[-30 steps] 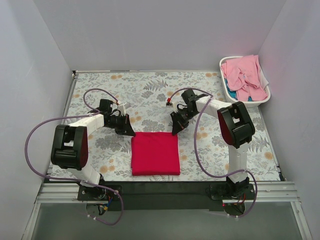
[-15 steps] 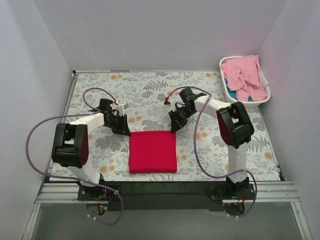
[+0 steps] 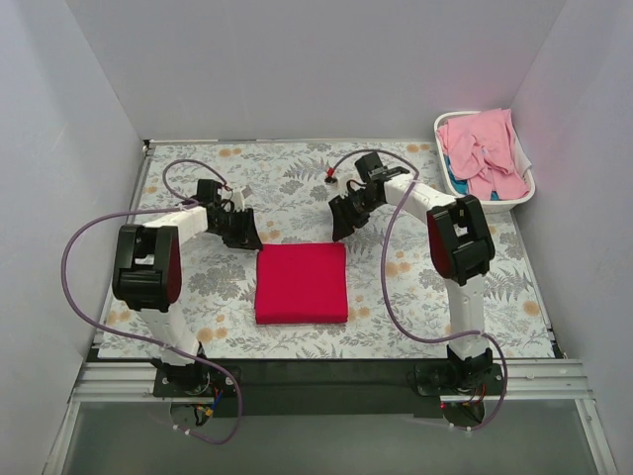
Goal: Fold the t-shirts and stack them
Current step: Fold the tshirt
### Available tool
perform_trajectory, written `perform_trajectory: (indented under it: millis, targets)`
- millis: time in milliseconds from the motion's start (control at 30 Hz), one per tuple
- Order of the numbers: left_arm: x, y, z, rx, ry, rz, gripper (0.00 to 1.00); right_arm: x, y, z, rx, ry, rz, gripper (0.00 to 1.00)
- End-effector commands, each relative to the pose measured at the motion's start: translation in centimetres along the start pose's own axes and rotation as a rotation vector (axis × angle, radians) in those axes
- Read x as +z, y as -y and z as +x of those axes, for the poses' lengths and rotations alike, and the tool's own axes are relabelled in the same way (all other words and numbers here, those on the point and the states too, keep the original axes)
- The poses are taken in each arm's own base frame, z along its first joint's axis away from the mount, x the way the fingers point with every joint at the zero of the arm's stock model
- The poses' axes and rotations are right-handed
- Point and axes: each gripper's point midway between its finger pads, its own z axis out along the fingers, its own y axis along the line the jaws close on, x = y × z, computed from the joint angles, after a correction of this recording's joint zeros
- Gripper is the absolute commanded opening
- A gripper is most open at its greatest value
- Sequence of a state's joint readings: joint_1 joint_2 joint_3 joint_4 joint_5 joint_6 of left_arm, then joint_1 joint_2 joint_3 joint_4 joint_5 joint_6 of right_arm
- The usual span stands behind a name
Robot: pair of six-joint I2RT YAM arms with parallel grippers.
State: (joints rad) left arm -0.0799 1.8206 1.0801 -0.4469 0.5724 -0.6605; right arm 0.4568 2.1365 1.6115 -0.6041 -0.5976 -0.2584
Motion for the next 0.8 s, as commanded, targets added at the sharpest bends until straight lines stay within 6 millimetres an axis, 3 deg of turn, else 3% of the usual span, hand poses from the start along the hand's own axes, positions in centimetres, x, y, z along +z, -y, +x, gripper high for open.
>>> perform_trajectory:
  millis: [0, 67, 167, 200, 300, 333, 367, 433, 767]
  targets:
    - [-3.3, 2.0, -1.7, -0.032, 0.065, 0.044, 0.35, -4.6, -0.6, -4.4, -0.007, 0.127, 0.017, 0.59]
    - [-4.2, 2.7, -0.9, -0.049, 0.064, 0.055, 0.41, -6.4, -2.2, -5.1, -0.002, 0.165, -0.013, 0.59]
    - [-5.3, 4.2, 0.3, -0.087, 0.064, 0.093, 0.43, -6.6, -4.3, -3.3, 0.053, 0.159, -0.089, 0.57]
    - [-5.5, 4.9, 0.9, -0.099, 0.057, 0.127, 0.45, -6.4, -5.1, -1.5, 0.088, 0.139, -0.11, 0.57]
    - [-5.3, 5.0, 2.4, -0.139, 0.036, 0.139, 0.45, -6.0, -6.5, 0.4, 0.127, 0.138, -0.152, 0.54]
    - [-5.1, 4.9, 2.7, -0.15, 0.025, 0.138, 0.45, -5.2, -6.9, 2.4, 0.176, 0.104, -0.172, 0.53]
    - [-5.0, 4.9, 3.0, -0.161, 0.016, 0.142, 0.45, -4.9, -7.2, 2.8, 0.182, 0.106, -0.189, 0.49]
    - [-4.7, 5.0, 3.6, -0.178, 0.002, 0.152, 0.44, -4.1, -7.4, 4.3, 0.222, 0.08, -0.201, 0.46]
    - [-3.5, 4.3, 4.6, -0.213, -0.041, 0.158, 0.41, -1.3, -7.0, 5.7, 0.297, 0.02, -0.23, 0.48]
